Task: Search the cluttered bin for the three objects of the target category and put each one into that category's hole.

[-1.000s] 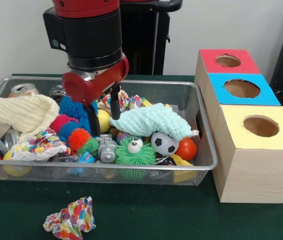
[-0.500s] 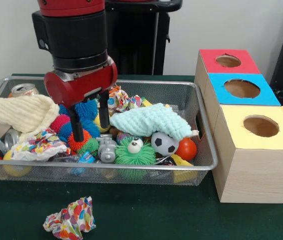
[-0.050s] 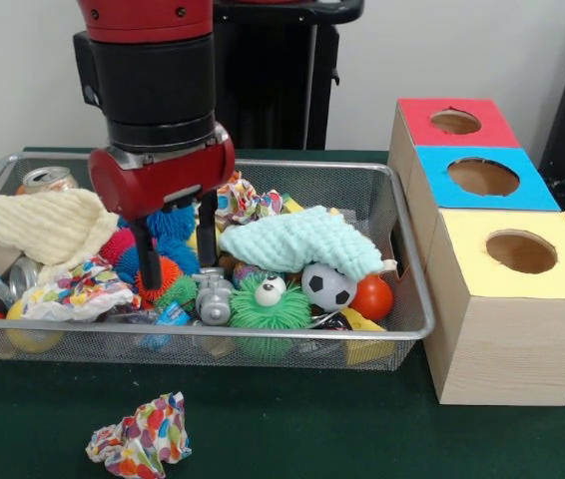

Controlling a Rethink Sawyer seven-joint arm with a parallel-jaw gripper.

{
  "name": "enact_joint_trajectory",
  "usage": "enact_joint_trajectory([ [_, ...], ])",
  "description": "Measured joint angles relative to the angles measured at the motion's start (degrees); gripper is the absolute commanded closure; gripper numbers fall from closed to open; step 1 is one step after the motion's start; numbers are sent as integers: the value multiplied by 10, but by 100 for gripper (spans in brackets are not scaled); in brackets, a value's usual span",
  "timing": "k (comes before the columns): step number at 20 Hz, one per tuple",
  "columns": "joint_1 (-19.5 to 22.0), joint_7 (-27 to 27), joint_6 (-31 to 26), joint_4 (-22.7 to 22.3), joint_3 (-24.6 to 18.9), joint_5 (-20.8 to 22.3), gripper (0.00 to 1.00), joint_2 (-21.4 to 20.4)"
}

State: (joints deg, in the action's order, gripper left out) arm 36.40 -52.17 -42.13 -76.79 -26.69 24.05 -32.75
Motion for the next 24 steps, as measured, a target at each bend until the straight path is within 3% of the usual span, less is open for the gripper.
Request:
enact_joint_trajectory([
  [14,-10,-11,35,-8,21,-13,0,0],
  [24,26,-11,35,-23,-2,-13,0,0],
])
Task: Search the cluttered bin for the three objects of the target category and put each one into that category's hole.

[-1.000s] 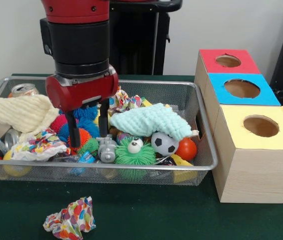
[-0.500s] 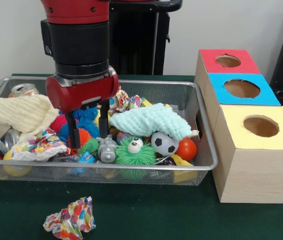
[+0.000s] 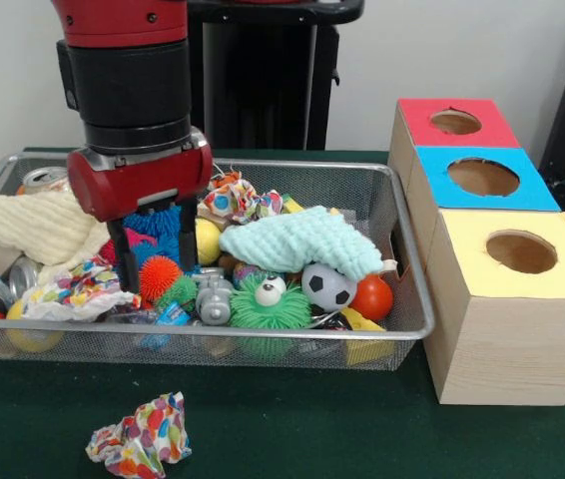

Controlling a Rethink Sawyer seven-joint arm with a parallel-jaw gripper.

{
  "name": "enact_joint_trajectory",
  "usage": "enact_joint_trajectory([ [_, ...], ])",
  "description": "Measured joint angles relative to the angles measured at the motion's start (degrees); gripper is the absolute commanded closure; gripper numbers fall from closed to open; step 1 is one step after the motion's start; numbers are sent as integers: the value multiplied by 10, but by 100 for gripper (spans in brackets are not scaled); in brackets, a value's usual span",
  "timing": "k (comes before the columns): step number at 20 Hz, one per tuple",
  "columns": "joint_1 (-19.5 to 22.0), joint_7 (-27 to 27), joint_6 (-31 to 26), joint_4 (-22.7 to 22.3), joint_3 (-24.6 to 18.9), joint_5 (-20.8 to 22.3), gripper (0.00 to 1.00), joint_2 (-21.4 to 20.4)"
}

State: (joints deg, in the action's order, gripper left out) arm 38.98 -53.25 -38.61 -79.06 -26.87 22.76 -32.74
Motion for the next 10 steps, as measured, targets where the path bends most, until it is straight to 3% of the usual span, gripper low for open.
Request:
enact_joint_trajectory([
  [10,30,0,0,-7,-33,9,0,0],
])
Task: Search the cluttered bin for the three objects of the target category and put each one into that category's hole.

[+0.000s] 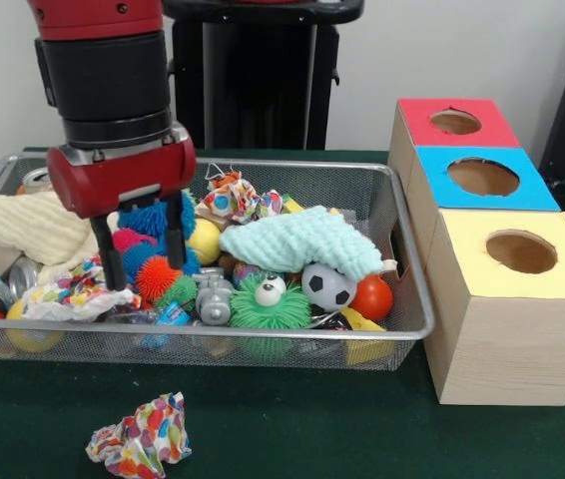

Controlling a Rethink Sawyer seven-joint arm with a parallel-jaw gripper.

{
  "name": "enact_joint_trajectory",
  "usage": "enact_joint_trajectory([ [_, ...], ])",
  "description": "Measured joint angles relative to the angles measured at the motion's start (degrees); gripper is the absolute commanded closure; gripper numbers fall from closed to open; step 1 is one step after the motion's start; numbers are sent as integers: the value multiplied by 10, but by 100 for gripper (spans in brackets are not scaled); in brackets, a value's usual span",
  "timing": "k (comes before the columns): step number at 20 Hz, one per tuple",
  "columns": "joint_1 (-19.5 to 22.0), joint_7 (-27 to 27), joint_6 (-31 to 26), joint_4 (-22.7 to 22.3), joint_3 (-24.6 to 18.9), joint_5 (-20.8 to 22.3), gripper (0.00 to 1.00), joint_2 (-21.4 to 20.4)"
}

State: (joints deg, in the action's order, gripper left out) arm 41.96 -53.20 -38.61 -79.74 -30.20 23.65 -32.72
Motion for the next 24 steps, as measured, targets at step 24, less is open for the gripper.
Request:
enact_joint_trajectory([
  [24,-12,0,0,-42,-46,48,0,-10],
])
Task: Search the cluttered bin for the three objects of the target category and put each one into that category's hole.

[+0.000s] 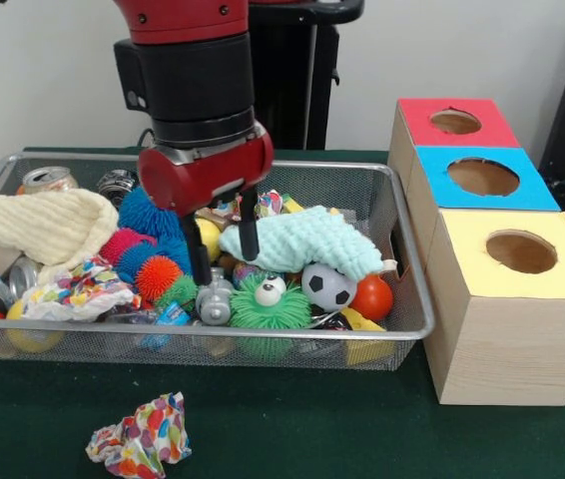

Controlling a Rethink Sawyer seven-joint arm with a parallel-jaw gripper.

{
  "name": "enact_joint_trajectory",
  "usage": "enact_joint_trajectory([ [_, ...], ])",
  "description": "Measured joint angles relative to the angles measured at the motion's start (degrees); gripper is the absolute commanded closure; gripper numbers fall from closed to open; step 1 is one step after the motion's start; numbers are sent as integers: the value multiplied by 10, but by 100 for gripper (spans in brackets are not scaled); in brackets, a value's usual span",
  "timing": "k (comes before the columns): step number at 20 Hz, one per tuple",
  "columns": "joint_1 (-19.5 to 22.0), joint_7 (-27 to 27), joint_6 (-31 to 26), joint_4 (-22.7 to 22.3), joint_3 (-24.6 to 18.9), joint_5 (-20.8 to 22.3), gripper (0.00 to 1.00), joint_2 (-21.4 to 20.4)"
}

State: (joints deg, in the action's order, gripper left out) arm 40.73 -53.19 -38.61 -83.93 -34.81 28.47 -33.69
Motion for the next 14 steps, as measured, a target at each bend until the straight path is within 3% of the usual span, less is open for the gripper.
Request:
enact_joint_trajectory([
  [7,7,0,0,-6,-28,3,0,3],
  [14,42,4,0,-6,-68,5,0,18],
])
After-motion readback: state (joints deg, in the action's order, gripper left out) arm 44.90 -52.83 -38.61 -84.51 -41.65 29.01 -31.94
